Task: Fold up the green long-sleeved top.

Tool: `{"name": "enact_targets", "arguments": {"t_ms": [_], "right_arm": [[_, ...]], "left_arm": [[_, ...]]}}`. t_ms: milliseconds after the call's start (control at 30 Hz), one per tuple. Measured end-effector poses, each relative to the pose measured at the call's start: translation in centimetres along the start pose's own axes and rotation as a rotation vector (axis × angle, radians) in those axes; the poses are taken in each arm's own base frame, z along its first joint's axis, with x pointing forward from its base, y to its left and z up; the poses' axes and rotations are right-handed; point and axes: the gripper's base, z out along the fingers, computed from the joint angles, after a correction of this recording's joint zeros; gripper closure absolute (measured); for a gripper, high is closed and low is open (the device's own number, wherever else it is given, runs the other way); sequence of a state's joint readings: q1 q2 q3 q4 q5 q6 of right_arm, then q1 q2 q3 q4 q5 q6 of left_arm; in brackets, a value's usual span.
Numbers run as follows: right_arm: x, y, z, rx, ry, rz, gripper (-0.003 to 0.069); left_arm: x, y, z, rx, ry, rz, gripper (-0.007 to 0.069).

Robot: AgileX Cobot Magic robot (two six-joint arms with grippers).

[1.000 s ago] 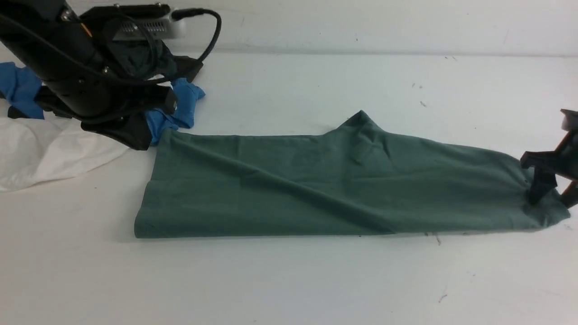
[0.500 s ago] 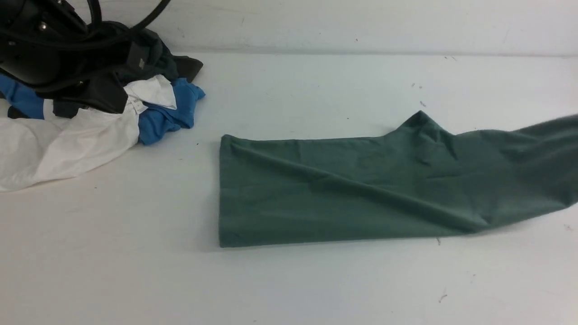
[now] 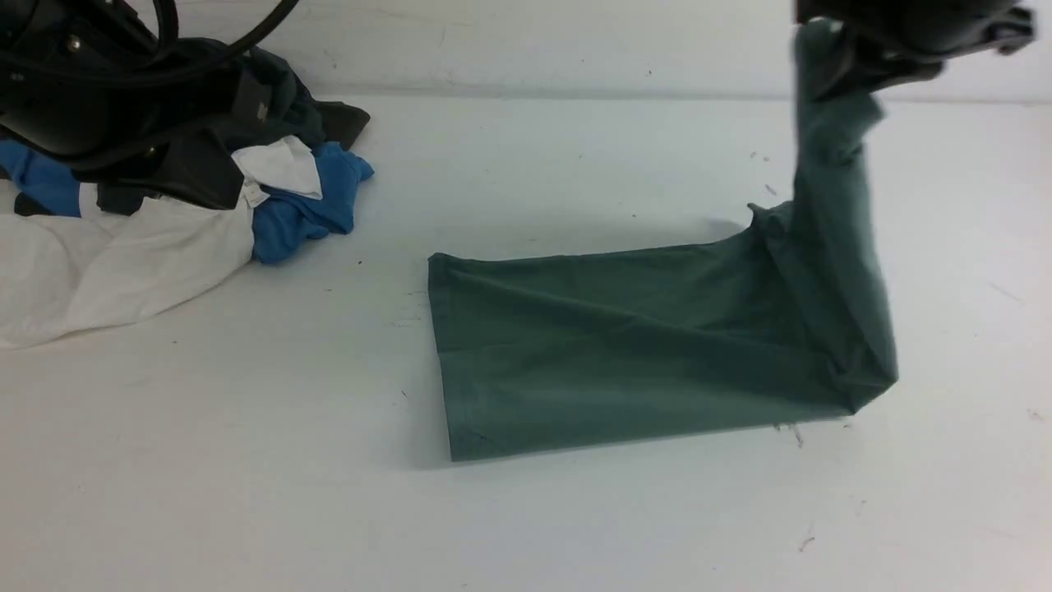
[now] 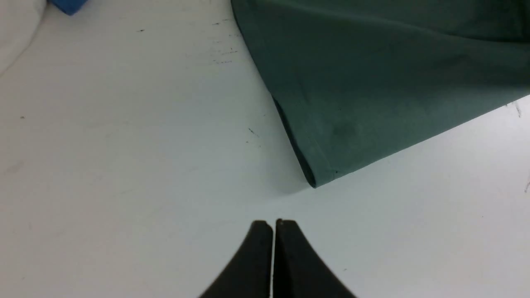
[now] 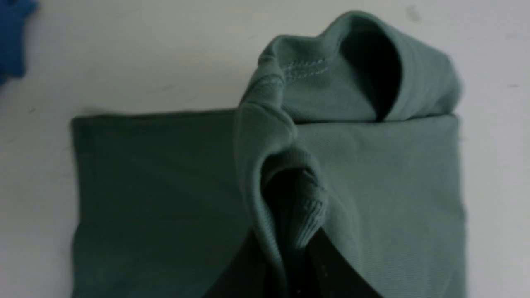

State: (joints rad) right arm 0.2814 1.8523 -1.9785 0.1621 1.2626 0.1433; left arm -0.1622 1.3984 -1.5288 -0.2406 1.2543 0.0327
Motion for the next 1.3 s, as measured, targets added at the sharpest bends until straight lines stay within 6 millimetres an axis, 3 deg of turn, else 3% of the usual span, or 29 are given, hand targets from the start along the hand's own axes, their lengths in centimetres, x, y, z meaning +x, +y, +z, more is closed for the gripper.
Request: {"name": "enact_targets", "arguments": {"t_ms": [67,100,200,367,667,800,867,1067,1200,1300], "right_arm": [[0.4,1.7,0.6,-0.025,0.018,-0.025,0.0594],[1.4,4.7,1.8,-0.064,0.053,-0.068,0.0594],[2.6,8.0,4.1,-0.104,0.090,-0.111,0.0594],[4.6,11.6,8.7,-0.134,0.142,-0.163,0.0594],[6.8,13.6,14.9,-0.147,0.193,-0.155,0.0584],[7.5,14.2,16.6,-0.172,0.207,-0.136,0.0523],[7.7,14.4,16.8,-0.192,0.217,-0.118,0.0491],[8.0,15.5,16.1,-0.286,0.253,-0.071,0.0236],[6.9,14.3,14.6,-0.261,0.245,-0.198,0.0185],[4.9,12.4,12.4,-0.201,0.220,-0.277,0.0213]], "left_arm": [[0.0,0.0,0.0,0.001,0.000,0.000,0.0629],[0.0,0.0,0.0,0.002,0.000,0.000,0.0629],[0.0,0.0,0.0,0.002,0.000,0.000,0.0629],[0.0,0.0,0.0,0.002,0.000,0.003,0.0629],[0.0,0.0,0.0,0.002,0.001,0.006,0.0629],[0.0,0.0,0.0,0.002,0.001,0.007,0.0629],[0.0,0.0,0.0,0.002,0.001,0.007,0.0629],[0.0,0.0,0.0,0.002,0.001,0.007,0.0629],[0.0,0.0,0.0,0.002,0.001,0.007,0.0629],[-0.1,0.0,0.4,0.013,0.011,0.001,0.0629]]}}
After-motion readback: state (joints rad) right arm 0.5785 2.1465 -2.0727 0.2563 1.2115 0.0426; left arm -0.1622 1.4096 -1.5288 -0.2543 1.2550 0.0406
